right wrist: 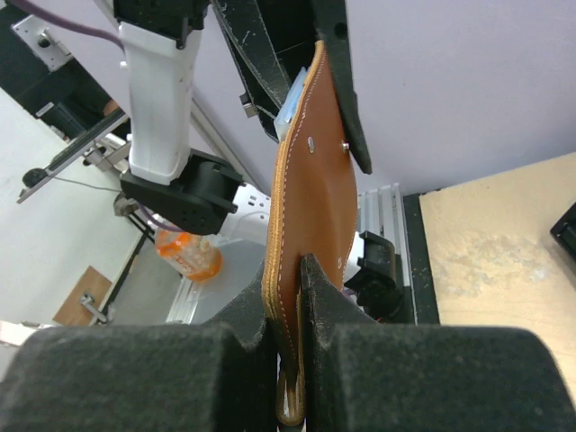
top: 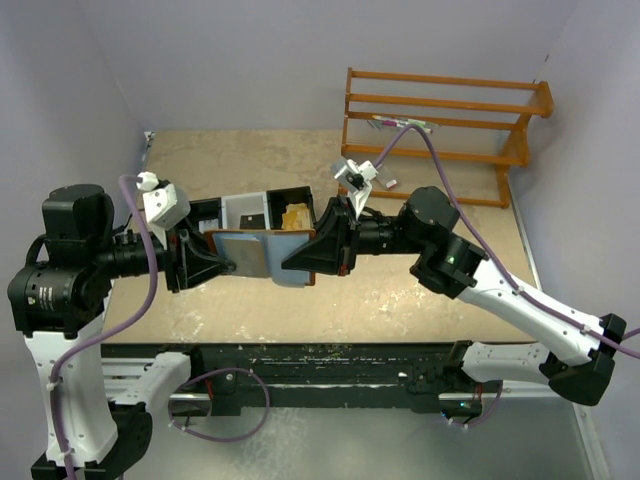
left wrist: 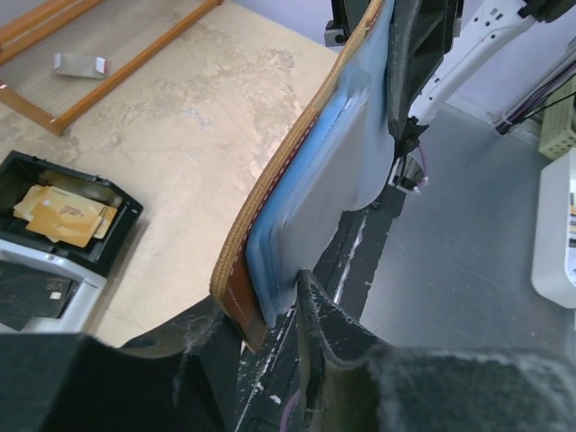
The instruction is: Take the credit cards out of the card holder
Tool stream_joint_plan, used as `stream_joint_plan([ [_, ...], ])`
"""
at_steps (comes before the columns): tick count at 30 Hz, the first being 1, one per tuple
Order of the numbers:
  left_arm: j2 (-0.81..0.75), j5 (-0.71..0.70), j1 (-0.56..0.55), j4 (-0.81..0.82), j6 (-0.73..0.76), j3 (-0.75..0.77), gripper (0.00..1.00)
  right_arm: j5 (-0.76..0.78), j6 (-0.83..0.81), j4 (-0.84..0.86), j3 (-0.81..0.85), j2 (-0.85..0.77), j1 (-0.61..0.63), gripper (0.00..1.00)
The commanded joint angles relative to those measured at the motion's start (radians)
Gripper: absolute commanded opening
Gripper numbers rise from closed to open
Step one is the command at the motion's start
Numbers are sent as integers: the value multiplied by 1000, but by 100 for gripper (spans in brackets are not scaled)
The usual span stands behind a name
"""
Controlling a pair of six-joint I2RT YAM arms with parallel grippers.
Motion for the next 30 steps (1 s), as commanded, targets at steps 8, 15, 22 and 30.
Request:
stream_joint_plan([
  [8,87,239,2,-77,29,61,45,-46,107,102,33,-14,-3,0],
  [15,88,211,3,-45,-8,66,44,-96,192,106,49,-13,-30,0],
  [22,102,290,5,-2,-80,10,34,-142,298,197,31,-26,-31,0],
  [30,138,453,21,33,-159,-13,32,-139,413,255,17,-19,-32,0],
])
